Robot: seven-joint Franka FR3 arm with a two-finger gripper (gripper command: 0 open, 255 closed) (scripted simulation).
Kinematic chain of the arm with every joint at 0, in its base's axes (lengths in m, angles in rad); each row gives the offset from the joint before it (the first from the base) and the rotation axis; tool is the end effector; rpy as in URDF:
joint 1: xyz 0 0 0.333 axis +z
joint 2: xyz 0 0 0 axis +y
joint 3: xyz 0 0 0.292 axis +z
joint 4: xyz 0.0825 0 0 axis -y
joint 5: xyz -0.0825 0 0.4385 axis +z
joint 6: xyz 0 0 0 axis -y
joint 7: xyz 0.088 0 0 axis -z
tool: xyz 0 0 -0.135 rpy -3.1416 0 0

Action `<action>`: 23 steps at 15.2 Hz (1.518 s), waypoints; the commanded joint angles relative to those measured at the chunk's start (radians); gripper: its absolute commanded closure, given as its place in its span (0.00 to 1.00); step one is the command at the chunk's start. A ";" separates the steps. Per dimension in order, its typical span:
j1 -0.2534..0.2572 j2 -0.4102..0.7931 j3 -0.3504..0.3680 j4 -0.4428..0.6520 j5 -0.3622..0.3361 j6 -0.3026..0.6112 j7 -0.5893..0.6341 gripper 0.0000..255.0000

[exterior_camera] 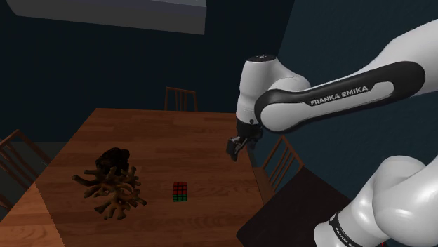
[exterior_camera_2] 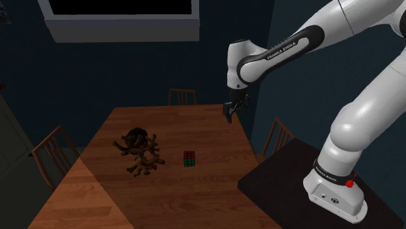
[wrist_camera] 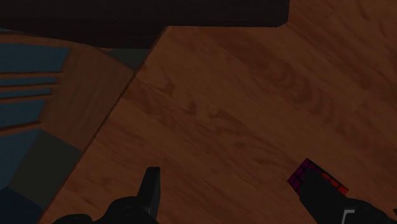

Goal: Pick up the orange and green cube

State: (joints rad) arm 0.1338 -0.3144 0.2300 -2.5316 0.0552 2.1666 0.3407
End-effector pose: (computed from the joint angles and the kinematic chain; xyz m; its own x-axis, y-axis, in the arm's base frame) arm 0.4396 0.1627 0.2949 0.9987 -0.0231 -0.0445 -0.0212 -0.9988 0.0441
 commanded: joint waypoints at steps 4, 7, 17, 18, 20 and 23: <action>0.012 0.183 0.059 0.057 -0.024 0.133 0.111 0.00; 0.021 0.300 0.085 0.108 -0.063 0.200 0.188 0.00; 0.125 0.696 0.071 0.367 -0.240 0.332 0.439 0.00; 0.140 0.735 0.064 0.400 -0.253 0.338 0.459 0.00; 0.170 0.811 0.050 0.470 -0.275 0.346 0.493 0.00; 0.198 0.882 0.034 0.532 -0.293 0.358 0.519 0.00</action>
State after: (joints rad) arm 0.3254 0.5483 0.2690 -2.0129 -0.2320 2.5168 0.8527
